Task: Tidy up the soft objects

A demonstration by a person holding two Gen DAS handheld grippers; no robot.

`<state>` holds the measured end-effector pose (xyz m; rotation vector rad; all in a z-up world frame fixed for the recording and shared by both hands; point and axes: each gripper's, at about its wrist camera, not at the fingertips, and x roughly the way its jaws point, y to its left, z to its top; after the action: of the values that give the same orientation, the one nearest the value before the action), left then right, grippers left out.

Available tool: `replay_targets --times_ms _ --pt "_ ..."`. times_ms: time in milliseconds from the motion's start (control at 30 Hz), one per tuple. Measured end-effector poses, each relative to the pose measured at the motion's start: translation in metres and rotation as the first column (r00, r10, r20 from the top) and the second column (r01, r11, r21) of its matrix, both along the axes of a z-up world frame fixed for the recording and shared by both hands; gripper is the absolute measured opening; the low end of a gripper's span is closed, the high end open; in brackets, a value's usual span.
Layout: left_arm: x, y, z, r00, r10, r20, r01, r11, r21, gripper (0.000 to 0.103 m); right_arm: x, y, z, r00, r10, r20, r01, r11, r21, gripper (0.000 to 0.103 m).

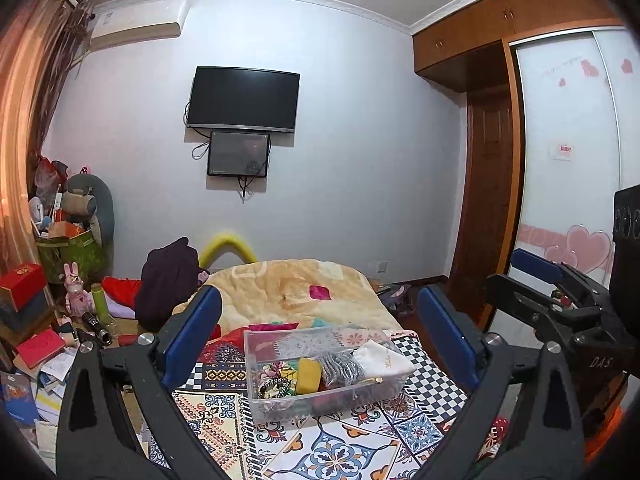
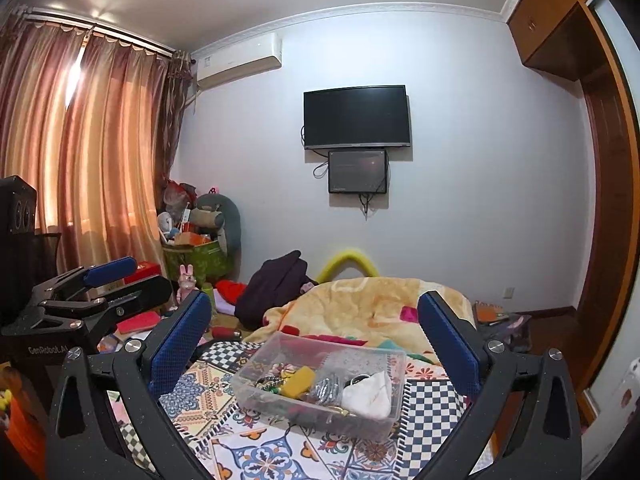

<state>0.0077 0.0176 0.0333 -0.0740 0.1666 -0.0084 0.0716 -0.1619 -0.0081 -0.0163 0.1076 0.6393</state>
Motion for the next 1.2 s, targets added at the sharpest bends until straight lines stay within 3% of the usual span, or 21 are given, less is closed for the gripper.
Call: replay_targets --times_ms 1200 --pt "0.003 -0.011 -0.01 1.0 0.004 -0.012 -0.003 0.999 0.034 0.103 0.001 -0.009 -0.001 0.999 -0.015 -0.028 0.015 1.0 0.009 0.103"
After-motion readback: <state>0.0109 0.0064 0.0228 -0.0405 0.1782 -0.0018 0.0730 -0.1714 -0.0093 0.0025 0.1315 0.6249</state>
